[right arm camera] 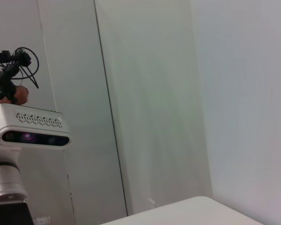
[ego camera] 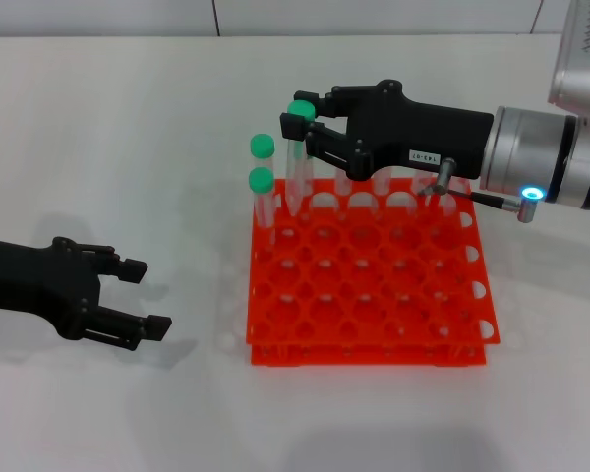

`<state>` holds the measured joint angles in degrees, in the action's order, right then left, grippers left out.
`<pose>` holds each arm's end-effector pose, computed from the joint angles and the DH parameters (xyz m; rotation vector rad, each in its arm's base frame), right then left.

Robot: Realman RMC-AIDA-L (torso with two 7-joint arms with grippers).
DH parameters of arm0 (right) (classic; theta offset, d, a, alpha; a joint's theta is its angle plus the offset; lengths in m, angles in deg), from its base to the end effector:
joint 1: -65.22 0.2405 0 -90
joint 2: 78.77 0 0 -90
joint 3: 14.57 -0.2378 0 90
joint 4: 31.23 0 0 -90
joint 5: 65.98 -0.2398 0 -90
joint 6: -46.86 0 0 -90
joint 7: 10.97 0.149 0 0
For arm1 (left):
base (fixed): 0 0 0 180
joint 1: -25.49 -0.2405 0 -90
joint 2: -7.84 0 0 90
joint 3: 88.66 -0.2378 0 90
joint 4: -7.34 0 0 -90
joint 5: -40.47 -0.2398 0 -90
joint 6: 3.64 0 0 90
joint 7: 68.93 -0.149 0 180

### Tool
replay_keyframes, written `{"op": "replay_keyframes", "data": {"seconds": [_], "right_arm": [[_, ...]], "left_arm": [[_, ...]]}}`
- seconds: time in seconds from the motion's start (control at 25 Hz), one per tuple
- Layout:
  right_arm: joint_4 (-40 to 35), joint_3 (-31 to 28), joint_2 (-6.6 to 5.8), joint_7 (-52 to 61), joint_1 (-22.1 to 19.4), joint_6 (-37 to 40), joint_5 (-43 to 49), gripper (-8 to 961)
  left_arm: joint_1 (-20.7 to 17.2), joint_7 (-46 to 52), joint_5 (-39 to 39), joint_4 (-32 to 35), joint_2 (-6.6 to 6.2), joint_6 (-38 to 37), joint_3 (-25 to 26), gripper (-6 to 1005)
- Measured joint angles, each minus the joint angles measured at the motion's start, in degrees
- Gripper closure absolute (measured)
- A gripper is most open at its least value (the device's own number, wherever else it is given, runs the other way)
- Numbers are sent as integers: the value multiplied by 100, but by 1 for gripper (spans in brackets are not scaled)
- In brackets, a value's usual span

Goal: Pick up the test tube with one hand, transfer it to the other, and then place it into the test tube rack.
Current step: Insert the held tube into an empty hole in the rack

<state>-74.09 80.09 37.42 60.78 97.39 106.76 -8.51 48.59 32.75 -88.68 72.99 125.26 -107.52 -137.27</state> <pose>0.1356 0.3866 -0.0619 -2.6384 0.3416 0.9657 -0.2639 0.3141 0.0662 -2.9182 -0.7870 -0.1304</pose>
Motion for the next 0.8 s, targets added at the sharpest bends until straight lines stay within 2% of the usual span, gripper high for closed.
{"op": "replay_keyframes", "data": {"seconds": [0.8], "right_arm": [[280, -42, 0, -92, -6, -28, 0, 688]], "left_arm": [[-14, -88, 2, -145, 0, 17, 0, 111]]}}
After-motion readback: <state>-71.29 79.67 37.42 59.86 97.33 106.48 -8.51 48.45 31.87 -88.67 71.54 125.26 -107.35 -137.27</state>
